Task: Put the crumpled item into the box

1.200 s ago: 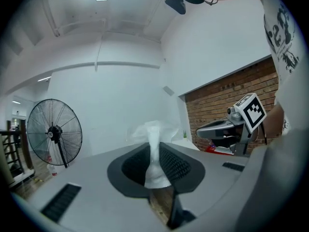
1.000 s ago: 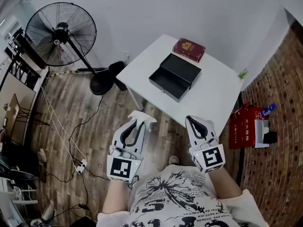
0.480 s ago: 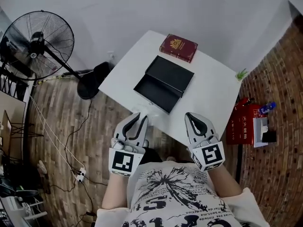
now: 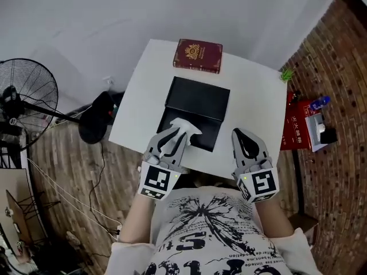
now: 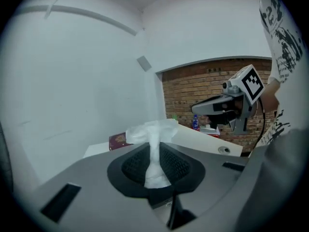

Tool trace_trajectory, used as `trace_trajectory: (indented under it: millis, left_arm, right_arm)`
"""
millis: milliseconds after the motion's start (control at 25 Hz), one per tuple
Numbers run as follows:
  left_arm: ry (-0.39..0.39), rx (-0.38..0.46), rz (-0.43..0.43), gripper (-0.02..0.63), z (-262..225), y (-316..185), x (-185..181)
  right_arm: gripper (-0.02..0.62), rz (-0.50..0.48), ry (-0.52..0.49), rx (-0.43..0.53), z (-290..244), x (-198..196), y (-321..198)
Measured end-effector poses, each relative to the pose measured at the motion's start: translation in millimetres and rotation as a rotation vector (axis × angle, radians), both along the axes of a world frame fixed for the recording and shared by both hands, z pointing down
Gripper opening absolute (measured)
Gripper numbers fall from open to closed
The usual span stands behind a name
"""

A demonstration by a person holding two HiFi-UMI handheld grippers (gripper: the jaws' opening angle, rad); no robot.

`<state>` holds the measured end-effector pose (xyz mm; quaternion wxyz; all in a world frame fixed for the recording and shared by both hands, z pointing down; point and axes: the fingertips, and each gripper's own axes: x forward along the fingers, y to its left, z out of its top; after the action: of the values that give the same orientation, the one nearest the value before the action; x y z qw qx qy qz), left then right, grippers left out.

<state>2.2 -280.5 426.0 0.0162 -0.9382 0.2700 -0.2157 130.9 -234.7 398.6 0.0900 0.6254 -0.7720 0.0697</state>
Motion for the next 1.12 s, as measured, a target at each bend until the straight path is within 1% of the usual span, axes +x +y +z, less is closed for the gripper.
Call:
trace_trajectory:
  millis: [160, 280, 360, 440, 600, 760, 920, 1000, 1120]
  left_arm:
    - [-0.059, -0.067, 0.089, 0.071, 42, -36, 0]
    - [-0.124, -0.122, 0.208, 0.071, 73, -43, 2]
    - [-0.165, -0.143, 0.270, 0.071, 93, -50, 9]
    - [-0.219, -0.164, 0.325, 0.071, 114, -55, 16]
    - [-0.342, -0.225, 0.454, 0.071, 150, -51, 27]
    - [-0.446, -0.220, 0.545, 0.072, 176, -49, 38]
    - [-0.480, -0.219, 0.588, 0.072, 194, -48, 48]
    - [-0.512, -0.225, 0.608, 0.074, 204, -45, 49]
    - [-0.563, -0.210, 0.636, 0.075, 215, -41, 49]
  right_arm:
    - [0.015, 0.068, 0.000, -0.007, 11, -6, -32]
    - [0.014, 0.152, -0.027, -0.030, 22, -14, -34]
    - [0.014, 0.179, -0.031, -0.042, 30, -14, -41]
    - [0.014, 0.193, -0.028, -0.054, 40, -14, -47]
    - [0.014, 0.264, -0.042, -0.096, 58, -12, -40]
    - [0.014, 0.307, -0.050, -0.120, 72, -7, -35]
    - [0.014, 0.343, -0.049, -0.132, 81, -3, -28]
    - [0.014, 0.360, -0.050, -0.138, 84, -1, -24]
    - [0.015, 0.393, -0.054, -0.147, 87, 4, -16]
